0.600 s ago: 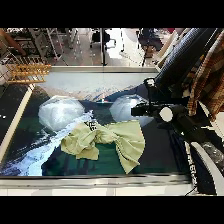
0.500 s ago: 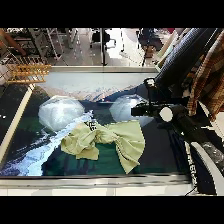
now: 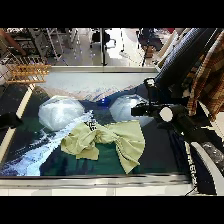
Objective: Fold the clothes and pants, and hang the long-sleeved shirts on hangers.
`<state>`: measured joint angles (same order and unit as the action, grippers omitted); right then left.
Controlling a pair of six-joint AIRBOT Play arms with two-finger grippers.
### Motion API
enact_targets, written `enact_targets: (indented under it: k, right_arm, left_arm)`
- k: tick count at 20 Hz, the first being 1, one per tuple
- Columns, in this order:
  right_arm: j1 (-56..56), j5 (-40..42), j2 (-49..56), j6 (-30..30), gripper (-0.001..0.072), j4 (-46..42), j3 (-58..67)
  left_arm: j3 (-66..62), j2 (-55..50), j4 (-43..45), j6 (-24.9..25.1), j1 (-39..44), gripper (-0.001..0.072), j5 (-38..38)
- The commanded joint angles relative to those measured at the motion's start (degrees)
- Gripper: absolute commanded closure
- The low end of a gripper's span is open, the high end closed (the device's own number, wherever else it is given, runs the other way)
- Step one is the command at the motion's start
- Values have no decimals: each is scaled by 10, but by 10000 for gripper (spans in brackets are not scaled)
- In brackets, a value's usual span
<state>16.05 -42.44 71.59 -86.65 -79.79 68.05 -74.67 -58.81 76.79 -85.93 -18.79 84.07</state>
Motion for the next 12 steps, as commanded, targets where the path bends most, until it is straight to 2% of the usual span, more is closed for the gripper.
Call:
enact_targets:
  k: [1, 3, 5, 8, 11, 12]
  right_arm:
    - [1, 0, 0, -3, 694, 20, 0]
    - [1, -6, -1, -3, 695, 87, 0]
    - [1, -45, -3, 5, 693, 98, 0]
    - [0, -149, -6, 56, 694, 68, 2]
    - [-5, -250, -7, 52, 691, 6, -12]
    - [-16, -269, -9, 52, 691, 10, -34]
  left_arm:
    - [61, 1, -49, 5, 62, 9, 3]
    - [127, 7, -49, 14, 118, 9, -32]
    - [207, 18, -49, 14, 184, 8, -96]
    - [302, 26, -49, 16, 290, 8, -174]
    - [325, 36, -49, 15, 384, 8, -218]
    - [325, 45, -49, 10, 414, 8, -222]
